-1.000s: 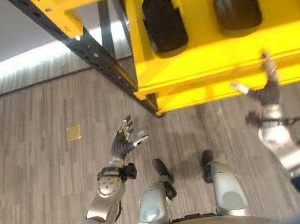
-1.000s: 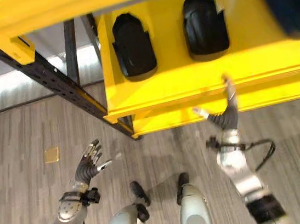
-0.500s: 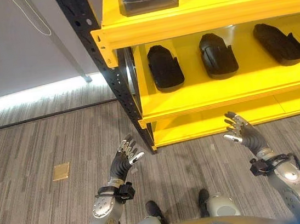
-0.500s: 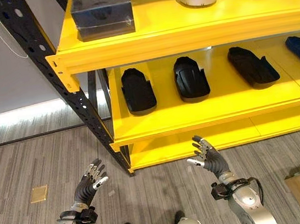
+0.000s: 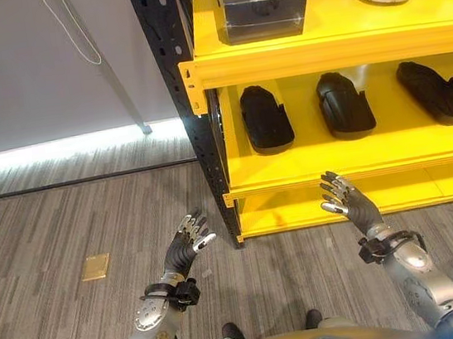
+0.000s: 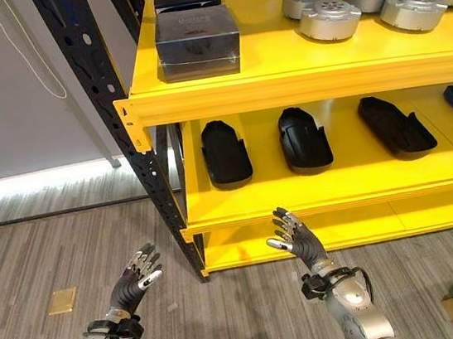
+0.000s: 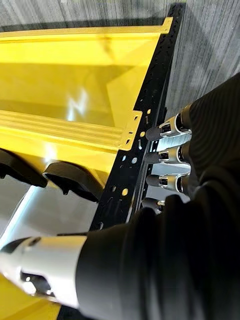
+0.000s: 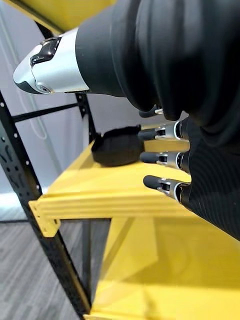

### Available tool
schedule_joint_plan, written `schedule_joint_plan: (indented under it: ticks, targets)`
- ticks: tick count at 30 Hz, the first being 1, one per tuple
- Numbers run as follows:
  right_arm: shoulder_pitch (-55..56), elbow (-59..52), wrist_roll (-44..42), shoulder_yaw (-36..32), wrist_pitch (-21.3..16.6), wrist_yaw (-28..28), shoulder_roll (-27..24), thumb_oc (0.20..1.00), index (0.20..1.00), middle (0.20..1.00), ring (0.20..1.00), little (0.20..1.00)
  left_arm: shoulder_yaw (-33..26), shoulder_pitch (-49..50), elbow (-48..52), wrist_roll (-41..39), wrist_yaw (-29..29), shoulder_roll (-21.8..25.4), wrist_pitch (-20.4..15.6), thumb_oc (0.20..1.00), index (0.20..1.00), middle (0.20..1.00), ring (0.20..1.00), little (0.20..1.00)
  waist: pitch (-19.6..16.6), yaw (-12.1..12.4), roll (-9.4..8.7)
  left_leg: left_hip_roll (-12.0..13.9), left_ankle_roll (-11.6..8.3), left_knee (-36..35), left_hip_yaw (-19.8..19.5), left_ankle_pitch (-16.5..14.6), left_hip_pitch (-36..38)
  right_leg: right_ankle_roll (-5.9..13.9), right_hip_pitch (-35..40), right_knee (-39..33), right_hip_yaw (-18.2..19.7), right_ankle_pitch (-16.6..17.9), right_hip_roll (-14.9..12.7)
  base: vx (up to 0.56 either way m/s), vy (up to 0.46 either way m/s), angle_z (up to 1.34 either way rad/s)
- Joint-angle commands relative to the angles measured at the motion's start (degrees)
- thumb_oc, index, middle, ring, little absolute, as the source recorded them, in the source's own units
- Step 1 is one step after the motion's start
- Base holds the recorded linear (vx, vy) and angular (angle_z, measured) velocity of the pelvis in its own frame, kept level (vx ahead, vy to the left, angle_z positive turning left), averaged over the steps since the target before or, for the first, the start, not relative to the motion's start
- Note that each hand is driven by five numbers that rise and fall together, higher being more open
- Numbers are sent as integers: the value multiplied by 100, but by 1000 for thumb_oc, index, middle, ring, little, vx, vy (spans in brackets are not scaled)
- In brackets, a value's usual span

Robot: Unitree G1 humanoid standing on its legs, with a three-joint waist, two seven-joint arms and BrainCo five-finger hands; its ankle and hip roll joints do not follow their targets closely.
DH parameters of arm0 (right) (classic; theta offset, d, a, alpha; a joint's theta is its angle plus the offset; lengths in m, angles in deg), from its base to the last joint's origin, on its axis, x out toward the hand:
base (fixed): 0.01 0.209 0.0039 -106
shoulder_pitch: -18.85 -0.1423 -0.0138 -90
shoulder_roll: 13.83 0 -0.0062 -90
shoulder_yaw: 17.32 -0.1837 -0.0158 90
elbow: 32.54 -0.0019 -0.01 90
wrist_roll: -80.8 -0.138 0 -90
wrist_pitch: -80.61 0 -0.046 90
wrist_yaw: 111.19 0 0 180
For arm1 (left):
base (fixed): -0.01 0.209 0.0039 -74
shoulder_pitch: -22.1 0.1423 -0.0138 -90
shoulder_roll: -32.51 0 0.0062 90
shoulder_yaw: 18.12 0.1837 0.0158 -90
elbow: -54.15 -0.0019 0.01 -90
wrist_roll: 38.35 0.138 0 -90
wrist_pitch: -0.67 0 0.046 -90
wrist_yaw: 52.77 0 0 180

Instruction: Move parts from the plastic box to the shelf.

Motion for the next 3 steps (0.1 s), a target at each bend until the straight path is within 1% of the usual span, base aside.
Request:
schedule_joint_plan:
  ticks: [1,3]
  targets:
    - [-149,-99,-230,-166,-310,-85,14,1000,1000,1000,1000,1000,-262,-78,376,-153,164,99,-160,1000,1000,1000,1000,1000,28,17,-76,626,-456,73,44,-62,385,619,-43,18,-151,306,-618,1,-33,-1]
    - [-85,-74,-146,-214,-370,-29,19,1000,1000,1000,1000,1000,-352,31,375,-130,225,80,-183,1000,1000,1000,1000,1000,19,36,-79,646,-470,79,54,-62,390,616,-11,-12,-189,306,-613,-7,-54,-3]
